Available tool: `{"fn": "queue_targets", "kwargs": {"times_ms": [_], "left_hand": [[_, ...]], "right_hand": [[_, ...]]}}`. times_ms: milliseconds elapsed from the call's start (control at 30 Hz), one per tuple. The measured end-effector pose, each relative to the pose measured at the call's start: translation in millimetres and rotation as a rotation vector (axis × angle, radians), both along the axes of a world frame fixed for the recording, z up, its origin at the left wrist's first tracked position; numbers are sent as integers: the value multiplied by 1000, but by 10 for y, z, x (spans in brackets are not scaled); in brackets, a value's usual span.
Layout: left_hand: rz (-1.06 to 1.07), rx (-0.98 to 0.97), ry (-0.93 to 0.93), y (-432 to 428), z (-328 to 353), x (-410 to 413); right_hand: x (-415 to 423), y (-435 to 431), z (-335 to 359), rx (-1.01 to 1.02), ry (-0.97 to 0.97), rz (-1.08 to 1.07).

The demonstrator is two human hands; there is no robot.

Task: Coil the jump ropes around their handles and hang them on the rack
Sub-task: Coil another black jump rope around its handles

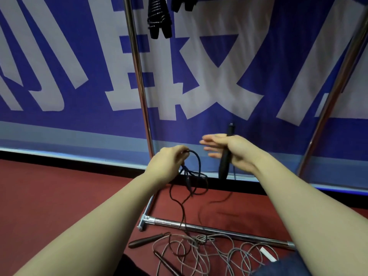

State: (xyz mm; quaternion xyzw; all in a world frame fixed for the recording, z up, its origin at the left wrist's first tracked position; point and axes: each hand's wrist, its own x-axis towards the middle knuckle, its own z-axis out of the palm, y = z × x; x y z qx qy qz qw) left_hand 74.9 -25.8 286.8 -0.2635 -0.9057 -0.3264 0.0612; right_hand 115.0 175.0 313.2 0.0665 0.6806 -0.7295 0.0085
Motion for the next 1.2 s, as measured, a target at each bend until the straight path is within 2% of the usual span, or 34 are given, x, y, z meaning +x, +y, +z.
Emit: {"fn": "queue_targets", "kwargs": {"times_ms": [100, 167, 300, 433, 533, 700, 800, 867, 933, 1000, 1100, 1200], "left_hand": [[-9, -53, 98, 65, 0, 26], [36, -61, 146, 75, 26, 20], [58, 50, 175, 86, 151, 87], [44, -173, 352, 145, 178, 131], [86, -244, 391, 200, 150, 139], [222, -479, 203, 132, -12, 106], [231, -336, -4, 46, -35, -19], [106, -198, -167, 36, -13, -34], [-111, 44, -466, 25, 2, 54], [-222, 240, -696, -38, 17, 117], [-159, 259, -634, -174, 38, 36], [42, 303, -565, -318, 55, -88]], "right_hand": [[26, -207, 25, 273, 54, 251], [53, -268, 22, 377, 37, 353], [90, -254, 87, 452, 88, 237], [115, -181, 170, 653, 118, 181], [135, -148, 217, 479, 97, 123], [121, -1, 278, -67, -11, 3], [85, 95, 298, -292, 19, -128], [68, 109, 262, -353, 19, -195], [47, 112, 223, -327, 2, -213], [48, 121, 235, -242, -47, -171], [77, 174, 282, -65, -109, -132], [97, 183, 298, 152, -113, -155]]}}
